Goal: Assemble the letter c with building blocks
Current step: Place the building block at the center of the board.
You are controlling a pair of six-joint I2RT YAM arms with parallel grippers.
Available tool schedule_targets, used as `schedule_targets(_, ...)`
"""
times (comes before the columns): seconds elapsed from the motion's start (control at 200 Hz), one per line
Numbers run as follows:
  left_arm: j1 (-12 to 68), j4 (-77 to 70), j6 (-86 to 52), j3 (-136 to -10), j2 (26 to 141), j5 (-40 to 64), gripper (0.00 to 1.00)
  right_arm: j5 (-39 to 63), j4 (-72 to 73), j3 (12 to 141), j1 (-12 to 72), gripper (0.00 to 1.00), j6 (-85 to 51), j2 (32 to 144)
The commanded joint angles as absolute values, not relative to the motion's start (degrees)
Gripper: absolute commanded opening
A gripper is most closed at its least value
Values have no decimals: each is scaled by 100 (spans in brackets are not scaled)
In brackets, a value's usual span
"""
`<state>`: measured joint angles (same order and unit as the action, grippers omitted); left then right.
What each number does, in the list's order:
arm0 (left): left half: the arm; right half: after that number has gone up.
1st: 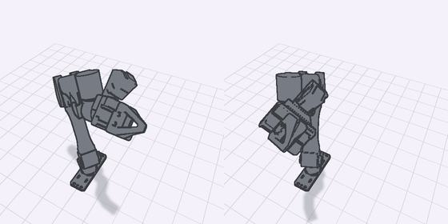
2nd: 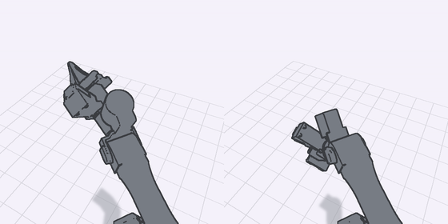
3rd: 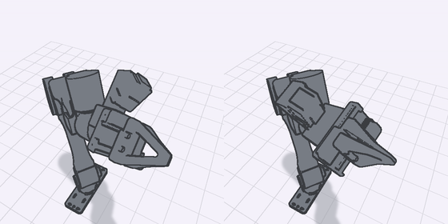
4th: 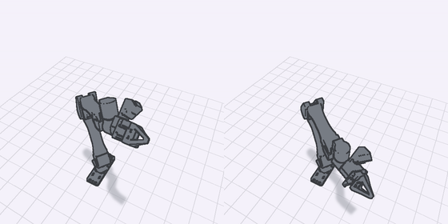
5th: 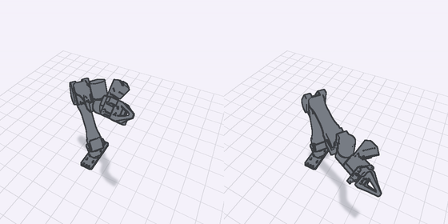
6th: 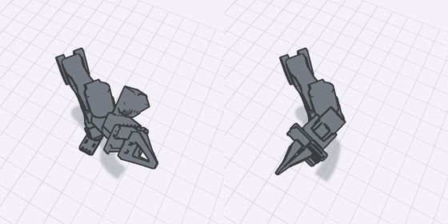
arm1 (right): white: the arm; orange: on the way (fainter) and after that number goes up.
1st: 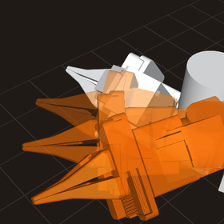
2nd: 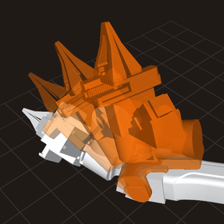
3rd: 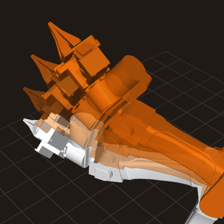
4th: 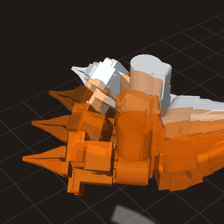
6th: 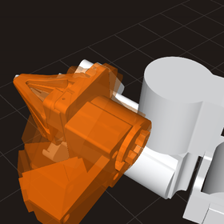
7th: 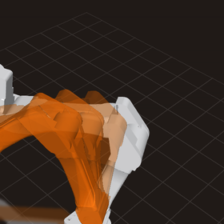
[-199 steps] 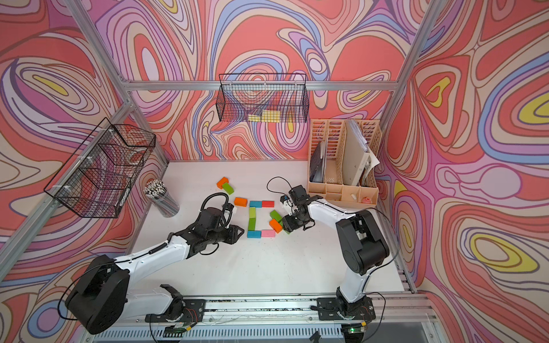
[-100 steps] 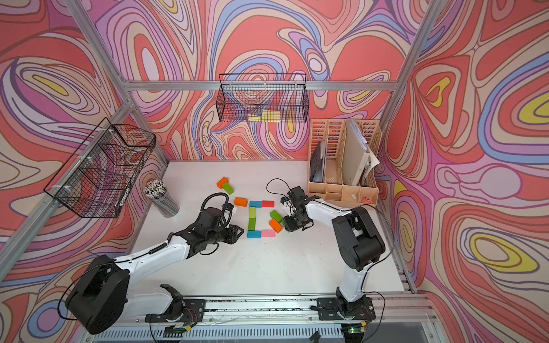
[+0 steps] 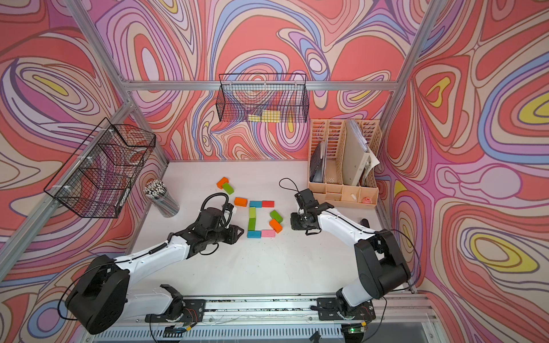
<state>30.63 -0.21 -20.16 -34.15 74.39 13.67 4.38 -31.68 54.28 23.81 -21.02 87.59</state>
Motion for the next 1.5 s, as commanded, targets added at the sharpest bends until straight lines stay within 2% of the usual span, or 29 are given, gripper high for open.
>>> schedule_targets(0.0, 3023, -45, -2039, -3338, 7374, 1415, 39, 54, -3229, 5345, 2411, 29, -2496, 8807)
schedule_targets(0.916, 3023, -101, -2021, -3318, 7458, 1417, 39, -353, -3314, 5687, 2411, 33, -2064, 9641)
schedule_targets(1.267, 3023, -107, -2021, -3315, 7455, 1424, 39, -261, -3368, 5747, 2416, 49, -2094, 9613)
schedule_targets(1.372, 3023, -106, -2021, -3316, 7444, 1412, 39, -252, -3466, 5808, 2419, 54, -2143, 9333)
schedule_targets(1.497, 3023, -106, -2021, -3309, 7436, 1419, 39, -194, -3617, 5894, 2442, 55, -2188, 8842)
